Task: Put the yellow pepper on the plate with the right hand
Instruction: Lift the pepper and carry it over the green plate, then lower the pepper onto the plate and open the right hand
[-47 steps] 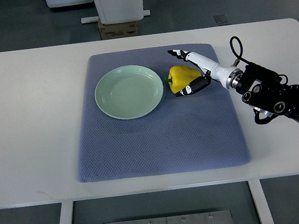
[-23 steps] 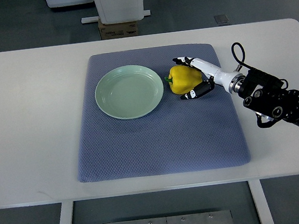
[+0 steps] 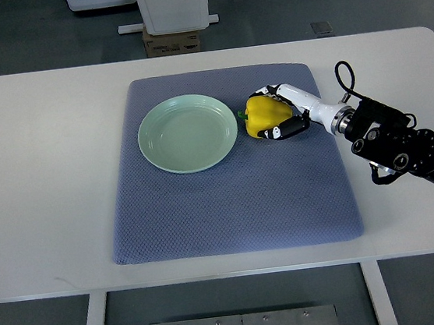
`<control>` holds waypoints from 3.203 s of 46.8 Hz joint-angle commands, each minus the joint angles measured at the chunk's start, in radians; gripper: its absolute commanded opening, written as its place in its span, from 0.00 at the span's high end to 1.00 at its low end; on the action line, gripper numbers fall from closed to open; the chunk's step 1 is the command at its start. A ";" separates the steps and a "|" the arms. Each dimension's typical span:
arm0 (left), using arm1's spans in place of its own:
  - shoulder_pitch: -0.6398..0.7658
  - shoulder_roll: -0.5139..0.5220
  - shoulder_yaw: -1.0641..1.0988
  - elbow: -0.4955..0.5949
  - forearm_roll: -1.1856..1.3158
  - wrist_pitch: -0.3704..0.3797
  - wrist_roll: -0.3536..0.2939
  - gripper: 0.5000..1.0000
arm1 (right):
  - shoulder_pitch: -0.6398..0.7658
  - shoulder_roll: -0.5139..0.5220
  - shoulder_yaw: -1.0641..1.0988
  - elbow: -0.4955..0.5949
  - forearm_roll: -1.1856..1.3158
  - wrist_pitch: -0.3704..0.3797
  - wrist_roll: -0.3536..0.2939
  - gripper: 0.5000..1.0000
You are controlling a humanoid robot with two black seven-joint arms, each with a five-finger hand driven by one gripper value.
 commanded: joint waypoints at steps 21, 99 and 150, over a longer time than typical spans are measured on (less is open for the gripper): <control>0.000 0.000 0.000 0.000 0.000 0.000 0.000 0.00 | 0.116 0.003 0.026 0.012 0.041 0.040 -0.054 1.00; 0.000 0.000 0.000 0.000 0.000 0.000 0.000 0.00 | 0.154 0.117 -0.006 0.129 0.022 0.100 -0.126 1.00; 0.000 0.000 0.000 0.000 0.000 0.000 0.000 0.00 | 0.148 0.117 -0.006 0.144 0.027 0.103 -0.169 0.03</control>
